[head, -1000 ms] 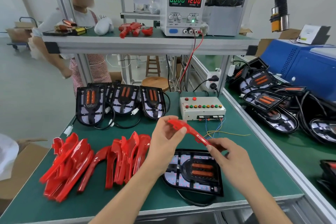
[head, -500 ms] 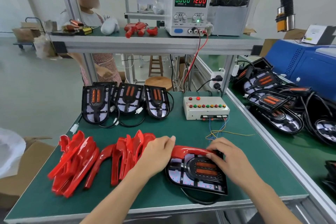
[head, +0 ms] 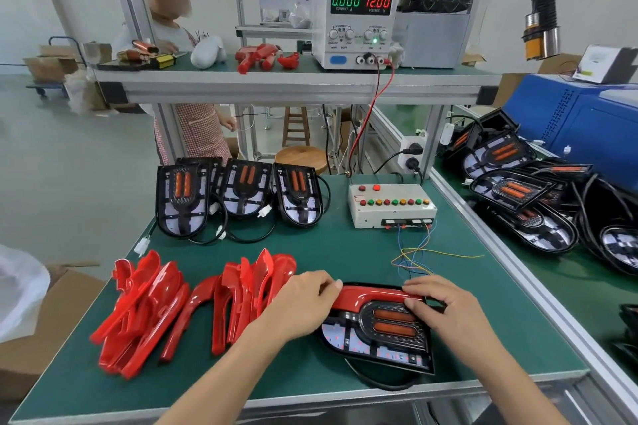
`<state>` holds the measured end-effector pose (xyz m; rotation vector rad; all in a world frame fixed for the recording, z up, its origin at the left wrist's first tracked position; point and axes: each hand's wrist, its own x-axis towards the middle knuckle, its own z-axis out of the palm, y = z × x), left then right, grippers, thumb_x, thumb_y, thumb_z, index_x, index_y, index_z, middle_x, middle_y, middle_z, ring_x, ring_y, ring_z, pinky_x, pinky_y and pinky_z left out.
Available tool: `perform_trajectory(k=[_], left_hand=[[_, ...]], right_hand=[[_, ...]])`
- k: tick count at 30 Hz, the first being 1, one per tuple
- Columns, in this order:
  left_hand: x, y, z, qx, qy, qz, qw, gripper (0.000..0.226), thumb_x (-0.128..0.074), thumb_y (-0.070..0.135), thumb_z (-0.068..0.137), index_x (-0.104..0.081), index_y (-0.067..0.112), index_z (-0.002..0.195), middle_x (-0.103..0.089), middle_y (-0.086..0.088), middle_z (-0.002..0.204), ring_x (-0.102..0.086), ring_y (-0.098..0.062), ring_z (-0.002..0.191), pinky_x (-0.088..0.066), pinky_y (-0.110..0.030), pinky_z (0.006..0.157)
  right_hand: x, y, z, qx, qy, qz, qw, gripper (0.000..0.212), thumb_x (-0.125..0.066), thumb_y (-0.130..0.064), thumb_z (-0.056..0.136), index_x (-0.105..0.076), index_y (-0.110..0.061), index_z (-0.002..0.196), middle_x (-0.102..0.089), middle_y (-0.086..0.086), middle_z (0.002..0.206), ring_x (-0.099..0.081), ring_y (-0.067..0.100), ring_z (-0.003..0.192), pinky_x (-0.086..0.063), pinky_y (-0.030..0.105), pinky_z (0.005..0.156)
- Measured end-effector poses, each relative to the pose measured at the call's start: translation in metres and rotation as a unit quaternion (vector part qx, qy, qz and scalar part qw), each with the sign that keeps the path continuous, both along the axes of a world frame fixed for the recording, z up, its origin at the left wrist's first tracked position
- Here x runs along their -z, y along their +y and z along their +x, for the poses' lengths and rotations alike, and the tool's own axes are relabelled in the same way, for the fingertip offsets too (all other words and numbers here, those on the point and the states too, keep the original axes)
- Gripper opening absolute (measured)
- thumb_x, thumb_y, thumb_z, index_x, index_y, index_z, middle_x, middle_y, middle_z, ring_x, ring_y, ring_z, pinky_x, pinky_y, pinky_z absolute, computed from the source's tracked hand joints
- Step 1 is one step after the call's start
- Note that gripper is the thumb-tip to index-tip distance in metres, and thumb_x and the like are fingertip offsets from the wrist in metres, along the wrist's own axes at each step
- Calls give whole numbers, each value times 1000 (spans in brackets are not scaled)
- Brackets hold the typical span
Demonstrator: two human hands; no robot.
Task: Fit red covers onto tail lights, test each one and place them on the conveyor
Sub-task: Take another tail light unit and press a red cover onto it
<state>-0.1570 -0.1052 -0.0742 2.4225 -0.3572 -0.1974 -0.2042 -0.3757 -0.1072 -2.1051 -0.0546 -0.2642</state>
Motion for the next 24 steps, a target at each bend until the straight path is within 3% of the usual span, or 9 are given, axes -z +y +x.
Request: perform_trajectory(k=[3,9,13,15,18,21,24], left_hand=[[0,2,0,7,15,-10,1000,34,-47,43,105,-69,19,111,-71,4,107,-63,-13,101,-47,-30,90],[0,8,0,20,49,-24,998,27,-52,46,103,-66,27,116,-68,11,112,-62,-6,105,-47,-24,94],[3,10,-3,26,66,-72,995,24,-56,43,102,-64,29,119,-65,15,117,-58,4,110,-42,-13,90],[5,9,-4,15,83,-113,990,23,-59,41,101,-63,28,119,-66,14,118,-59,4,110,-44,-16,94],[9,7,-5,-9,150,-195,969,22,-63,39,100,-63,27,119,-70,8,115,-66,-4,107,-51,-24,93],[15,3,-8,-24,219,-277,935,22,-62,38,101,-65,27,120,-75,6,111,-71,-8,102,-54,-27,89],[21,-2,-12,-31,232,-350,907,23,-61,35,102,-68,27,123,-76,6,115,-70,-10,110,-51,-27,99]], right_hand=[[1,0,-2,4,7,23,1000,23,-81,-17,84,-81,-38,91,-72,-26,107,-64,-6,106,-46,22,94],[4,-1,-5,9,-5,48,999,24,-81,-15,84,-82,-38,91,-73,-25,106,-65,-7,104,-47,21,93],[6,-2,-6,9,-15,65,998,31,-81,-14,83,-80,-44,92,-74,-23,107,-66,-5,105,-49,20,92],[6,-2,-6,9,-14,73,997,31,-81,-14,83,-80,-44,91,-74,-22,107,-66,-6,105,-49,20,92],[7,-3,-6,7,-6,100,995,29,-81,-12,83,-82,-40,90,-75,-19,106,-66,-5,105,-47,22,93],[7,-2,-8,10,-8,115,993,32,-80,-9,83,-82,-40,89,-75,-19,105,-67,-5,103,-48,10,89],[7,-1,-6,7,-9,125,992,32,-80,-5,82,-83,-37,88,-76,-17,104,-68,-3,102,-46,4,86]])
